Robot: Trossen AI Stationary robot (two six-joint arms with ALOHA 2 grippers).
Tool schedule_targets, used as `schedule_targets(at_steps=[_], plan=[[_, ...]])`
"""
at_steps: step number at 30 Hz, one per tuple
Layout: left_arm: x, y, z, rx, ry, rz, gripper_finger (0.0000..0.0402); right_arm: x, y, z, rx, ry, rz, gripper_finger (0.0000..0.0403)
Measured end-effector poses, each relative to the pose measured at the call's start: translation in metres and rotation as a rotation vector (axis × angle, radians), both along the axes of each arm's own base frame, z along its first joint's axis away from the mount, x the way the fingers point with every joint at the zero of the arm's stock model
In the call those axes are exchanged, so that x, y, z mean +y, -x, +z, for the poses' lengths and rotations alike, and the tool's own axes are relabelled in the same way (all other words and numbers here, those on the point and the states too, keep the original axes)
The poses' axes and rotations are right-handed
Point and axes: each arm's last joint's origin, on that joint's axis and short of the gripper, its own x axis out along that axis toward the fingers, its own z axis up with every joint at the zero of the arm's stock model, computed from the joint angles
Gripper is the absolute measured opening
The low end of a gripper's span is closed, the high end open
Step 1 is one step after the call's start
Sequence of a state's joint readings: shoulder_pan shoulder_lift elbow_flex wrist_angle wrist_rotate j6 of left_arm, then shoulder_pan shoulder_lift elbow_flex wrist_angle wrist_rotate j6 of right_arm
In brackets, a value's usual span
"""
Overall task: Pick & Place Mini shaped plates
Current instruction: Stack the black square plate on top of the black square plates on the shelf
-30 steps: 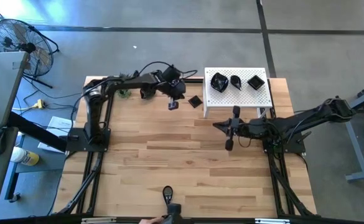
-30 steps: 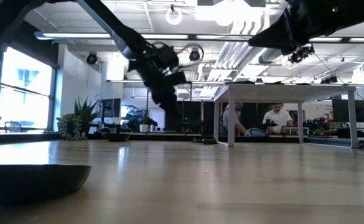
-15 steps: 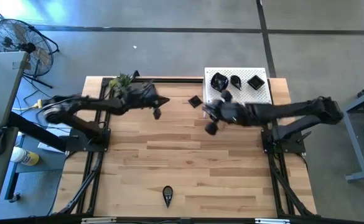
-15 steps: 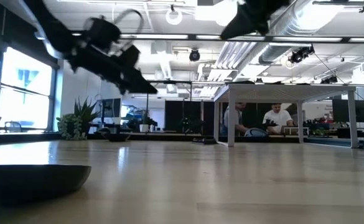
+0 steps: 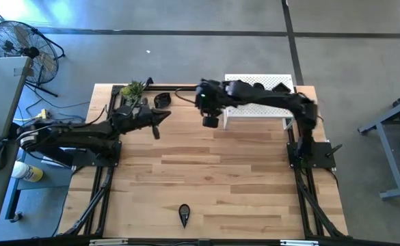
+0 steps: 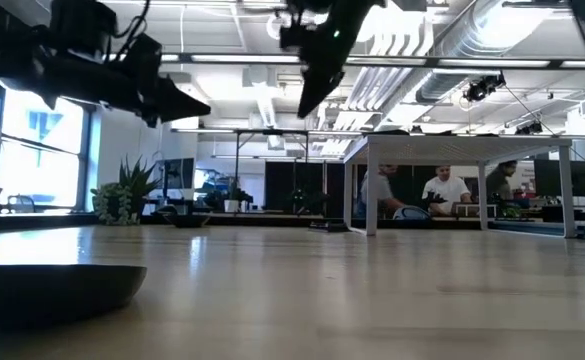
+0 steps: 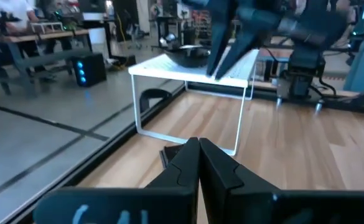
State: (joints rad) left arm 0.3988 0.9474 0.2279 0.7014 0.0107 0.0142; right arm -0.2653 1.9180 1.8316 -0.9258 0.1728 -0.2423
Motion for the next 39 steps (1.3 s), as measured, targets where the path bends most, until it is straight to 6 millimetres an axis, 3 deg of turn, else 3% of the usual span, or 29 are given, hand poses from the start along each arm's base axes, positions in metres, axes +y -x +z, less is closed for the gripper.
schedule_targets(at_steps=[7, 10, 13, 19, 23, 30, 39], plan=[[-0.004, 0.014, -0.005, -0.013, -0.027, 0.067, 0.0, -0.041, -0.022, -0.034, 0.186, -0.005, 0.087, 0.0116], [-0.003, 0.014, -0.007, 0.0, -0.036, 0.095, 0.0, -0.06, -0.021, -0.05, 0.242, -0.013, 0.072, 0.0129], [-0.003, 0.014, -0.006, 0.0, -0.037, 0.098, 0.0, -0.077, -0.019, -0.066, 0.286, -0.03, 0.044, 0.0107], [-0.003, 0.014, -0.007, 0.003, -0.038, 0.098, 0.0, -0.095, -0.019, -0.093, 0.345, -0.062, 0.028, 0.0009], [-0.003, 0.014, -0.007, 0.004, -0.04, 0.098, 0.0, -0.101, -0.021, -0.104, 0.356, -0.066, 0.023, 0.002], [-0.003, 0.014, -0.007, 0.007, -0.039, 0.098, 0.0, -0.105, -0.023, -0.129, 0.402, -0.108, 0.005, 0.0006], [-0.003, 0.014, -0.007, 0.01, -0.038, 0.098, 0.0, -0.109, -0.024, -0.148, 0.42, -0.154, -0.069, 0.0001]])
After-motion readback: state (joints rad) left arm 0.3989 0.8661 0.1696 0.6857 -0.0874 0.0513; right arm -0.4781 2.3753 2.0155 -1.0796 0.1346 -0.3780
